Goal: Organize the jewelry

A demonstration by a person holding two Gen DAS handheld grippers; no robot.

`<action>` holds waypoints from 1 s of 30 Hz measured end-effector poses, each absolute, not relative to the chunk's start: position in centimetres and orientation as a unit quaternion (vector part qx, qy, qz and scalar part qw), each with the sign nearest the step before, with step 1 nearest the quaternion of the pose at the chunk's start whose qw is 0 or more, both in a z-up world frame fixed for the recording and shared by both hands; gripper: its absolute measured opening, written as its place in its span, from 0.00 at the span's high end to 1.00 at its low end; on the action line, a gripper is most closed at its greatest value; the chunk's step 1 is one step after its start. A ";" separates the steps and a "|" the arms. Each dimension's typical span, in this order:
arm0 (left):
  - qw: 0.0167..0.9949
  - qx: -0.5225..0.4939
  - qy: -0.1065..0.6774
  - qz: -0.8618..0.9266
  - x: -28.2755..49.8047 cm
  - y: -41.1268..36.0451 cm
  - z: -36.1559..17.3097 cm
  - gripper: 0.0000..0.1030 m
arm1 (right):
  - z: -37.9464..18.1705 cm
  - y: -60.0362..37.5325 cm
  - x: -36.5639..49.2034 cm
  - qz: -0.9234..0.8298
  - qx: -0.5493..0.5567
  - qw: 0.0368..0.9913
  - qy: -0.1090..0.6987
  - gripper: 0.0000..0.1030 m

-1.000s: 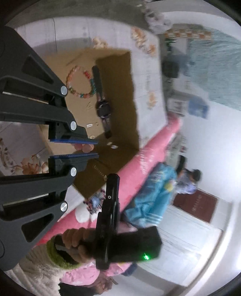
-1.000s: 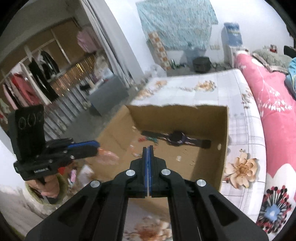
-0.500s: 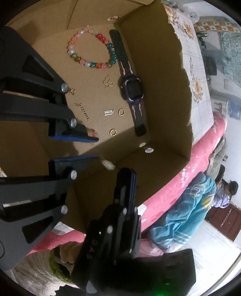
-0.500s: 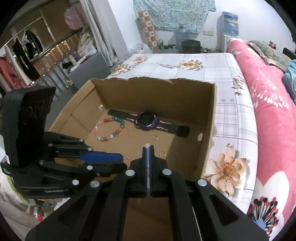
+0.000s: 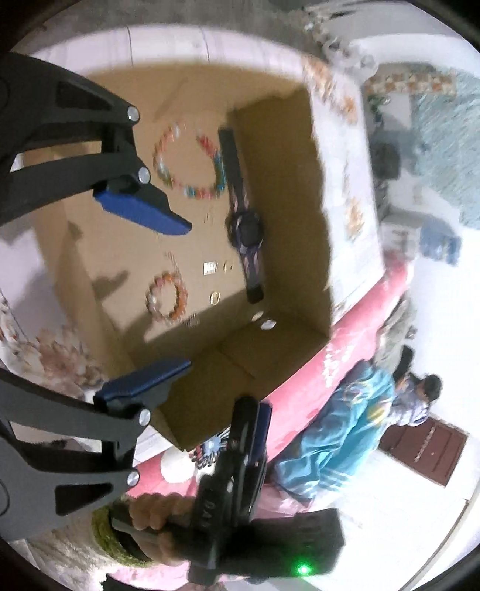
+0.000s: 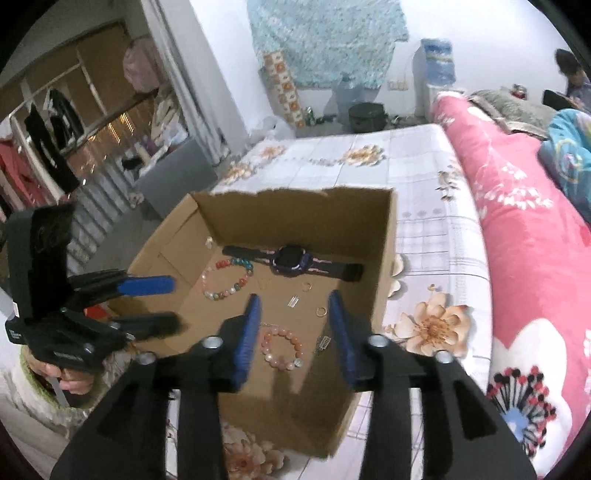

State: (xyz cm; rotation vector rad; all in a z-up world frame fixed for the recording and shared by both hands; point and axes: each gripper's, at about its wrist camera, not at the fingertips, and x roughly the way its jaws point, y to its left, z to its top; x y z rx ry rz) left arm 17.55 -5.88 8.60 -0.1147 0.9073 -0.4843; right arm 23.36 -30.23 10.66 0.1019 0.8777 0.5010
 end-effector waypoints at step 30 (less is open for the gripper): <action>0.821 -0.217 0.509 -0.142 12.8 3.2 3.3 0.08 | 4.6 -33.0 18.5 0.191 0.172 0.794 0.550 0.37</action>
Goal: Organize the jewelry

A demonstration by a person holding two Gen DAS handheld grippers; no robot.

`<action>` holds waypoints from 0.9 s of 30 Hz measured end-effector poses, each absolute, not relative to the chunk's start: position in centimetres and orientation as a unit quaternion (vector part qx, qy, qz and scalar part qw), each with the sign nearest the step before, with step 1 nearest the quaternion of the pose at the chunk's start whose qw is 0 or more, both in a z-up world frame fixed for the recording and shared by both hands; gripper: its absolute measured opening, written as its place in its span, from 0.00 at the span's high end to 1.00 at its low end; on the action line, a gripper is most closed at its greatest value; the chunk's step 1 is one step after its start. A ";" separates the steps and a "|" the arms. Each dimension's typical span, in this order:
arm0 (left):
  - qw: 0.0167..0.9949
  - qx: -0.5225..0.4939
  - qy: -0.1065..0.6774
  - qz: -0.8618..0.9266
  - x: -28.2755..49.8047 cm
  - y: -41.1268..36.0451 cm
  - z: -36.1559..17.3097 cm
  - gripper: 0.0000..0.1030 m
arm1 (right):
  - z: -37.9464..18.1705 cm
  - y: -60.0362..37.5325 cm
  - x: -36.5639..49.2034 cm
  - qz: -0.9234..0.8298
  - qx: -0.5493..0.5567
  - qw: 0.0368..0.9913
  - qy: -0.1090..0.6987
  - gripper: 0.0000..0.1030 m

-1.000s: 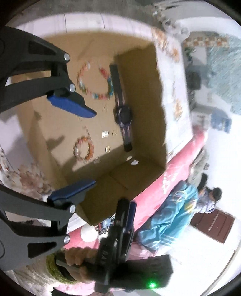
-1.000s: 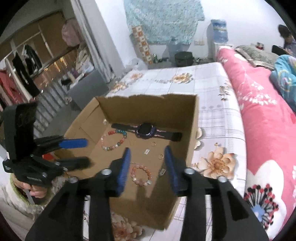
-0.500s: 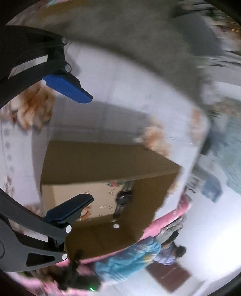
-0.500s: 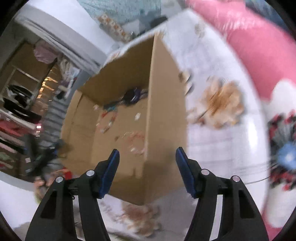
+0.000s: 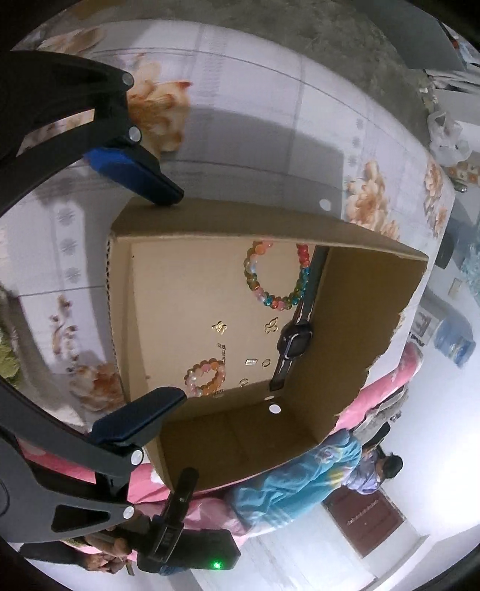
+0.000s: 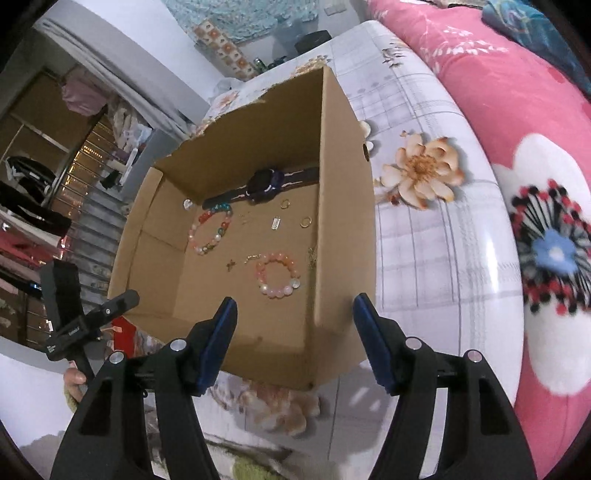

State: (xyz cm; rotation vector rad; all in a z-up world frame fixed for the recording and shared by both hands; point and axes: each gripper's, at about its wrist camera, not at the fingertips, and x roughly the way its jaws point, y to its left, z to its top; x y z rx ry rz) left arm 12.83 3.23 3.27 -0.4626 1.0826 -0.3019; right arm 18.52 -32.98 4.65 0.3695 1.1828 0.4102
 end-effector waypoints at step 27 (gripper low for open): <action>0.934 -0.074 0.350 0.004 -0.8 2.0 10.1 0.08 | 9.5 -30.0 3.0 0.035 0.009 0.935 0.352 0.06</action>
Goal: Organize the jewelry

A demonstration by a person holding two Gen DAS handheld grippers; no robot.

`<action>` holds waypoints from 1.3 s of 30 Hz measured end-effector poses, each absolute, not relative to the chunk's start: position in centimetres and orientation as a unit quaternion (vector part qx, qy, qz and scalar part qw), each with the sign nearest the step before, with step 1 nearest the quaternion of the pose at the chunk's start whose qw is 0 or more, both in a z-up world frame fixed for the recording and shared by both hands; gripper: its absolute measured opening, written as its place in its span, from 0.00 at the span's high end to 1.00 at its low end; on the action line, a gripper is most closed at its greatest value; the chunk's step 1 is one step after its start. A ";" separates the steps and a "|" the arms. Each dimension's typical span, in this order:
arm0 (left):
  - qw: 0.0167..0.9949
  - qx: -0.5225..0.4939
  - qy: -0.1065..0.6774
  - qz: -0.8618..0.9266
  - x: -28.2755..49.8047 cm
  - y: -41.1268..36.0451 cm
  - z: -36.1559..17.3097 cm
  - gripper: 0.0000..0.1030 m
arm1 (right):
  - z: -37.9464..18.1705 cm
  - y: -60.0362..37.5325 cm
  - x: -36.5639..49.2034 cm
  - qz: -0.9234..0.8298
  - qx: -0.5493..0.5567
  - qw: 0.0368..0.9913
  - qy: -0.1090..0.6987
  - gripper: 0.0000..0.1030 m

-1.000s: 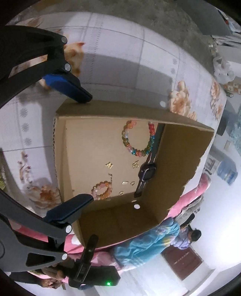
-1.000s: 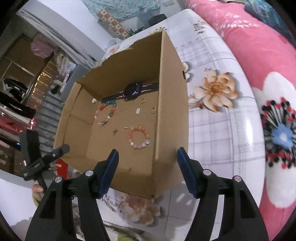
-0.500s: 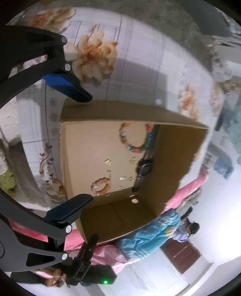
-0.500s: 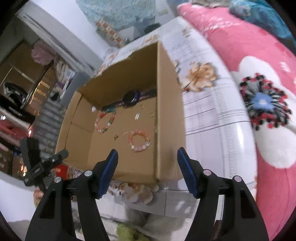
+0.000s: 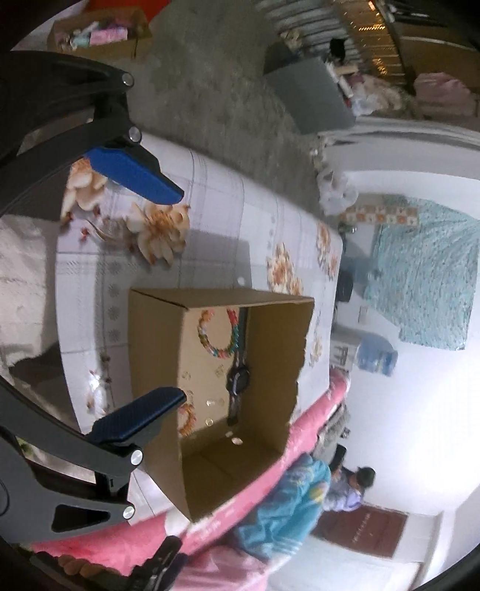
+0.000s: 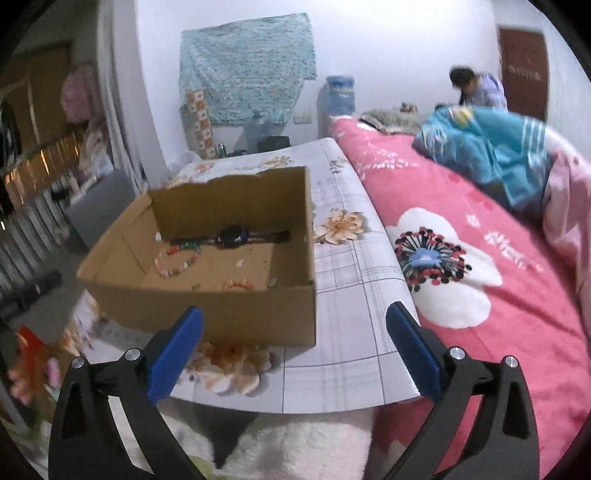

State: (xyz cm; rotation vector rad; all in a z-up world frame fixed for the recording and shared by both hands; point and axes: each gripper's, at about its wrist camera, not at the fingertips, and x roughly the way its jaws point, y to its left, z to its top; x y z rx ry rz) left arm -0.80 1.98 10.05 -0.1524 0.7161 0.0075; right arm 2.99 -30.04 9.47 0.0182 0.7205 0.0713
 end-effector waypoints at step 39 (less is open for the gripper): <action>0.865 -0.047 0.496 0.051 4.2 -2.5 5.8 0.08 | 5.8 -23.8 8.2 0.044 0.001 0.871 0.489 0.06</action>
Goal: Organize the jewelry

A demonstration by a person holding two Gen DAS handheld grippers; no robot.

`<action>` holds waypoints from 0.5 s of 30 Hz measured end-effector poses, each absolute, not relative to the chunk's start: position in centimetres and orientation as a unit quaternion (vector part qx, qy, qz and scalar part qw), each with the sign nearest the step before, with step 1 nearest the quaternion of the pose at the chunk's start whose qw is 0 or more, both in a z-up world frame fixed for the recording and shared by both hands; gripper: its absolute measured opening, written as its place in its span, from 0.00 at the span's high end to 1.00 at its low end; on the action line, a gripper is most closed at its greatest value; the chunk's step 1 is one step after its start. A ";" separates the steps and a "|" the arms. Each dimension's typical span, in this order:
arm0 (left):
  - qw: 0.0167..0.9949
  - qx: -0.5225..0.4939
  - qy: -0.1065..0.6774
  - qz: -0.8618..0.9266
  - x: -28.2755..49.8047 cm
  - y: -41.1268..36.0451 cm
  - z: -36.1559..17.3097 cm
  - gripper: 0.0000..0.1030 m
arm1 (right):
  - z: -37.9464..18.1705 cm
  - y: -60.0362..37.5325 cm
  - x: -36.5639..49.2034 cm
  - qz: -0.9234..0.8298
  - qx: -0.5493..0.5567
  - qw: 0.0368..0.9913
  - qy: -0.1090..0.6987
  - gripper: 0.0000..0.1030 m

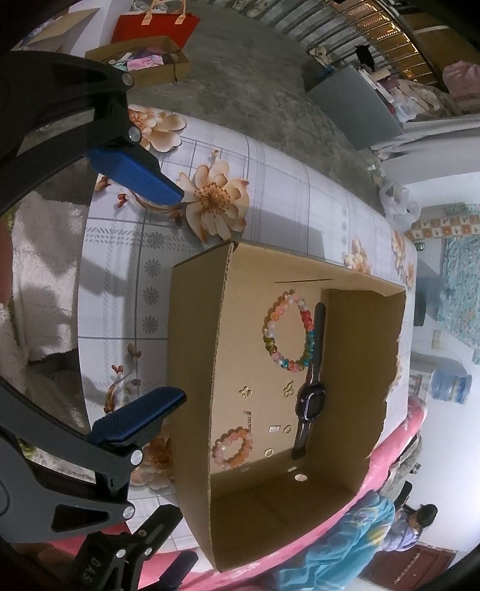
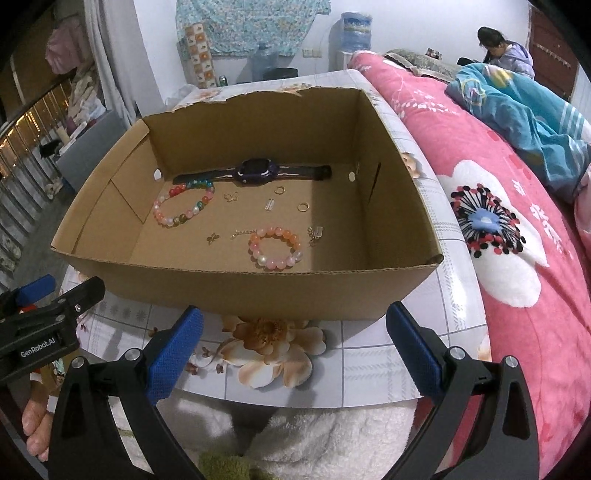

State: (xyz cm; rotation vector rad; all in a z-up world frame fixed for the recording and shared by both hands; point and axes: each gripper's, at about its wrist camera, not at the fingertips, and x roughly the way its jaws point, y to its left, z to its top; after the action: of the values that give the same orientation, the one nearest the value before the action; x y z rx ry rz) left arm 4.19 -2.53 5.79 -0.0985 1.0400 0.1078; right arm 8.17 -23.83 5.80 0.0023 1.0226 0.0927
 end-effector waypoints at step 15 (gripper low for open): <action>0.862 -0.046 0.502 0.049 4.5 -2.9 5.6 0.08 | 5.3 -23.9 8.6 0.046 0.001 0.867 0.496 0.06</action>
State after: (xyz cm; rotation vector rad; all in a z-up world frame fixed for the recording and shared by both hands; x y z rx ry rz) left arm 4.51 -2.89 5.56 -0.0970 1.0523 0.1017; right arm 8.61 -23.87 5.35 0.0015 1.0389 0.0964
